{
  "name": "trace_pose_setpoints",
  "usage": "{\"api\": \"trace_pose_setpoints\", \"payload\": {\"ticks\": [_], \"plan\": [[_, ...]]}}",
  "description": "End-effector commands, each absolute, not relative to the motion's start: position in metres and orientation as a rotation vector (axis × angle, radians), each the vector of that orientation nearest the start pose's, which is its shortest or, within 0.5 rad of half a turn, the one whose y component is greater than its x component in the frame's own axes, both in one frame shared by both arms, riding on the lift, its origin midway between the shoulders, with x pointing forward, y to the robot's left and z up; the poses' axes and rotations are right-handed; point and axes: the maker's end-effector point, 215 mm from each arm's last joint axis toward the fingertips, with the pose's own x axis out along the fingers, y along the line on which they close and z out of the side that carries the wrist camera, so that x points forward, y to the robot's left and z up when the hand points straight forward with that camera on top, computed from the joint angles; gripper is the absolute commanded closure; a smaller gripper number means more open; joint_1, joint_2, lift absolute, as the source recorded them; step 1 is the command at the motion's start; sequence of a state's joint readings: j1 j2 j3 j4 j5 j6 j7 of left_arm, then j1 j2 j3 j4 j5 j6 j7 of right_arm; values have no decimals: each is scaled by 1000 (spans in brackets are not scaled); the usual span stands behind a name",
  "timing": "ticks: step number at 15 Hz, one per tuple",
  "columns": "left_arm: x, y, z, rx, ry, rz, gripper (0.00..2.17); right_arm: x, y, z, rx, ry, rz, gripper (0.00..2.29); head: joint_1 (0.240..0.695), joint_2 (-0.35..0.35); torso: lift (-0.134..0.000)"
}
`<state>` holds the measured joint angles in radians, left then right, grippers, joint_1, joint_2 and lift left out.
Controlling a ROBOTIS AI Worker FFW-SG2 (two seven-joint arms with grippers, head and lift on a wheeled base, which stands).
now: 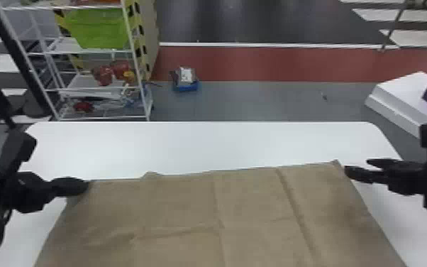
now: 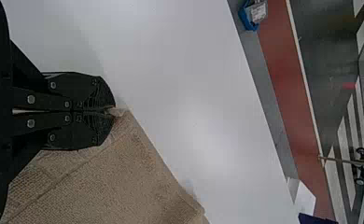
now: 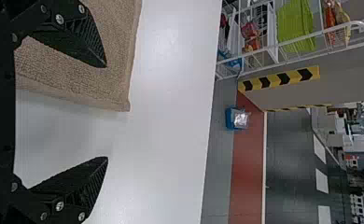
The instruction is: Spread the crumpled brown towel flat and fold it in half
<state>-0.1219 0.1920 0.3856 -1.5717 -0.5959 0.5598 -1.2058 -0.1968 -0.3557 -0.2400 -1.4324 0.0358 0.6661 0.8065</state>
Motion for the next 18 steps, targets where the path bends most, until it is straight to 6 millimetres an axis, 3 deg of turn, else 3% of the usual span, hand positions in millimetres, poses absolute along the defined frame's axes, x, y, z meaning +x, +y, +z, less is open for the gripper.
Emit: {"api": "trace_pose_setpoints", "payload": {"ticks": [1,6,14,18], "plan": [[507,377,-444,232,726,-529,1652,576,-379,-438,3,625,388,215,695,-3,-123],[509,371,-438,250,705,-544,1652,587,-379,-450,-8,632,377,225,695,-7,-123],[511,367,-436,257,691,-561,1652,596,-358,-458,-55,653,418,444,695,-1,-123],[513,368,-432,272,674,-566,1652,595,-358,-468,-72,684,417,525,695,7,-123]]}}
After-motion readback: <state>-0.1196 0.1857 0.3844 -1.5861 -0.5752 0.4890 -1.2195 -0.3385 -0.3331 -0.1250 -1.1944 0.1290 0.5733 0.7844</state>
